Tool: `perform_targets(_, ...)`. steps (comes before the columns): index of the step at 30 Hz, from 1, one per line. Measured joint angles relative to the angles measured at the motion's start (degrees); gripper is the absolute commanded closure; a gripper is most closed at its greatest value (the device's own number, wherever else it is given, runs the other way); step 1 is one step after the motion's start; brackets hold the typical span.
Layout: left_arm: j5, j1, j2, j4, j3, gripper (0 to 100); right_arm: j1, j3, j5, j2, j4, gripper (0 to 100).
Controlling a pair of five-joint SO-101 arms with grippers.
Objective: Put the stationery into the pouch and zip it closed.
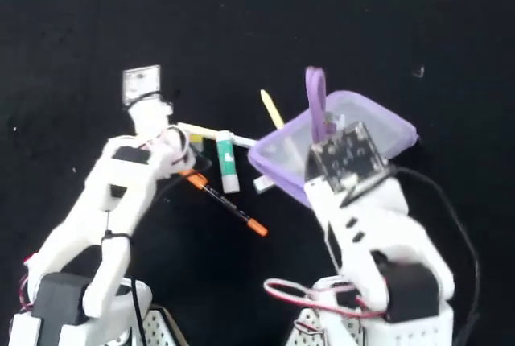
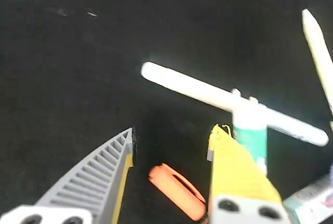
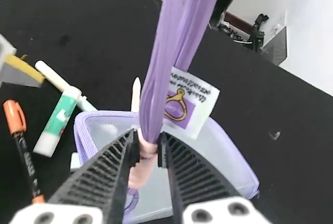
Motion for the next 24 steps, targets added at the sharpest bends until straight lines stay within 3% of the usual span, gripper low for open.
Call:
perform_targets(8, 0.00, -1.14, 0.00, 0.00, 0.00, 77, 0.88, -18.02, -5.01, 19.78, -5.80, 98.7)
perform_targets(18, 0.00, -1.14, 0.00, 0.00, 0.00, 77, 1.41, -48.79, -14.15, 49.85, -5.89, 98.7)
perform_targets(24, 0.00, -1.14, 0.00, 0.00, 0.00, 77, -0.26, -60.22, -16.79, 59.34, -5.89, 98.8)
